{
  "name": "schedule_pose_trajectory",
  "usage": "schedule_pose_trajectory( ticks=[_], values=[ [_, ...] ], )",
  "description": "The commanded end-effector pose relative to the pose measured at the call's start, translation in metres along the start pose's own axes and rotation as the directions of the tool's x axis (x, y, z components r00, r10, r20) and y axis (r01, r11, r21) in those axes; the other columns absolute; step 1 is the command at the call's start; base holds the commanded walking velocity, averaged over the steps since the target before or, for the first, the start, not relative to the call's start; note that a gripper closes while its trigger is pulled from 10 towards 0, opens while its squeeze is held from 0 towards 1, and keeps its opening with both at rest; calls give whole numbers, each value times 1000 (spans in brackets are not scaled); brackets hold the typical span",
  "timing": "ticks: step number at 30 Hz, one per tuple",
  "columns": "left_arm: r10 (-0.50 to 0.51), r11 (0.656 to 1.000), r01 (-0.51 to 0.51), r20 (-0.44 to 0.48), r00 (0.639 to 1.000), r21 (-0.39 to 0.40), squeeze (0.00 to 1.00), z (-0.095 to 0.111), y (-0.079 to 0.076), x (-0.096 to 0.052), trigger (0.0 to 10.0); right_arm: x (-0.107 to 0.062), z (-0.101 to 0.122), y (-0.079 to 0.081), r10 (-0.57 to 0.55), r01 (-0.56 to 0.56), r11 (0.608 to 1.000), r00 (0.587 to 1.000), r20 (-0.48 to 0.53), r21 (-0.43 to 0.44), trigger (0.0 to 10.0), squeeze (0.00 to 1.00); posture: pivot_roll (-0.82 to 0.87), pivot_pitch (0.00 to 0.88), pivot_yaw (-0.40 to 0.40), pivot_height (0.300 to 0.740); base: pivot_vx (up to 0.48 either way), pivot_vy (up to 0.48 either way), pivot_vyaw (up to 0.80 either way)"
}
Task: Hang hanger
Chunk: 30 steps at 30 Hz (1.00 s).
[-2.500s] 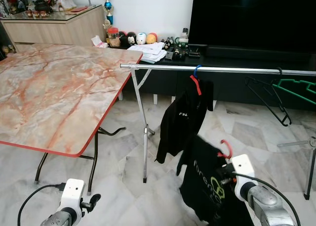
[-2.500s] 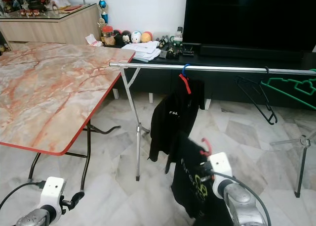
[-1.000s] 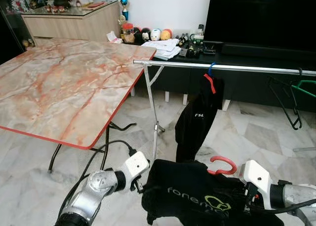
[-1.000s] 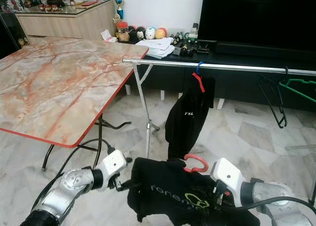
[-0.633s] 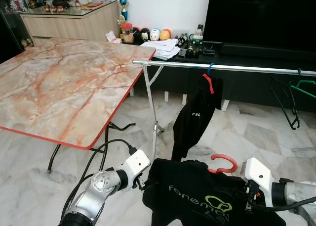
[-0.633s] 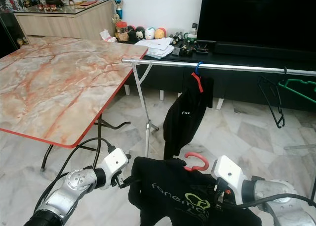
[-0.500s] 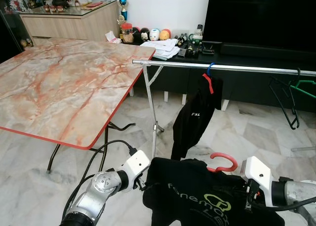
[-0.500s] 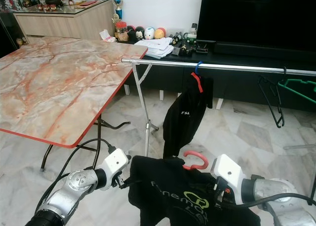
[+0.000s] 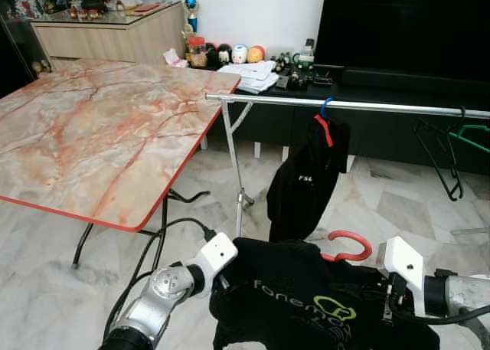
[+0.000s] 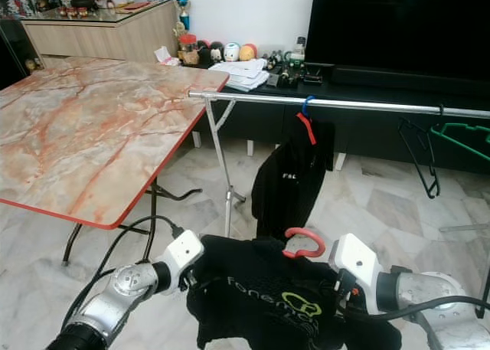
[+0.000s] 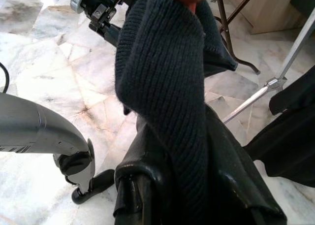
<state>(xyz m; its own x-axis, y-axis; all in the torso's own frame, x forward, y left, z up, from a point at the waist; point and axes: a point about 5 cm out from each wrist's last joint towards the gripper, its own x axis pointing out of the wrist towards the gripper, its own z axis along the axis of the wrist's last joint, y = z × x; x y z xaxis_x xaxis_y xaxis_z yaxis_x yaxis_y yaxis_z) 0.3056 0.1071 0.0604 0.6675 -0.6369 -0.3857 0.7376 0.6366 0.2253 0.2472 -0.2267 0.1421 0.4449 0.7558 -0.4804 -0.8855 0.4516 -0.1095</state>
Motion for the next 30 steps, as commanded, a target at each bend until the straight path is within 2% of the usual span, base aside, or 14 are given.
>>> schedule_pose_trajectory(
  ticks=[1, 7, 24, 30],
  values=[
    [1, 1000, 0, -21, 1000, 24, 0, -2, 4, -2, 0, -3, 4, -2, -10, 10, 999, 1000, -1, -32, 10000, 0, -14, 0, 34, 740, 0, 0, 0],
    [-25, 999, 26, -26, 999, 39, 0, -3, 3, -4, 0, -2, 0, -3, -11, 10, 999, 1000, -27, -31, 10000, 0, -13, 0, 34, 740, 0, 0, 0],
    [-29, 999, 30, -14, 999, 25, 0, -2, 0, -1, 0, 8, 1, 0, 7, -7, 1000, 1000, 2, -21, 10000, 0, -11, 0, 41, 740, 0, 0, 0],
    [-16, 996, 20, -47, 999, 86, 0, -5, 3, -3, 0, 10, 0, -1, 1, -1, 1000, 1000, -3, -23, 10000, 0, -7, 0, 40, 740, 0, 0, 0]
  ],
)
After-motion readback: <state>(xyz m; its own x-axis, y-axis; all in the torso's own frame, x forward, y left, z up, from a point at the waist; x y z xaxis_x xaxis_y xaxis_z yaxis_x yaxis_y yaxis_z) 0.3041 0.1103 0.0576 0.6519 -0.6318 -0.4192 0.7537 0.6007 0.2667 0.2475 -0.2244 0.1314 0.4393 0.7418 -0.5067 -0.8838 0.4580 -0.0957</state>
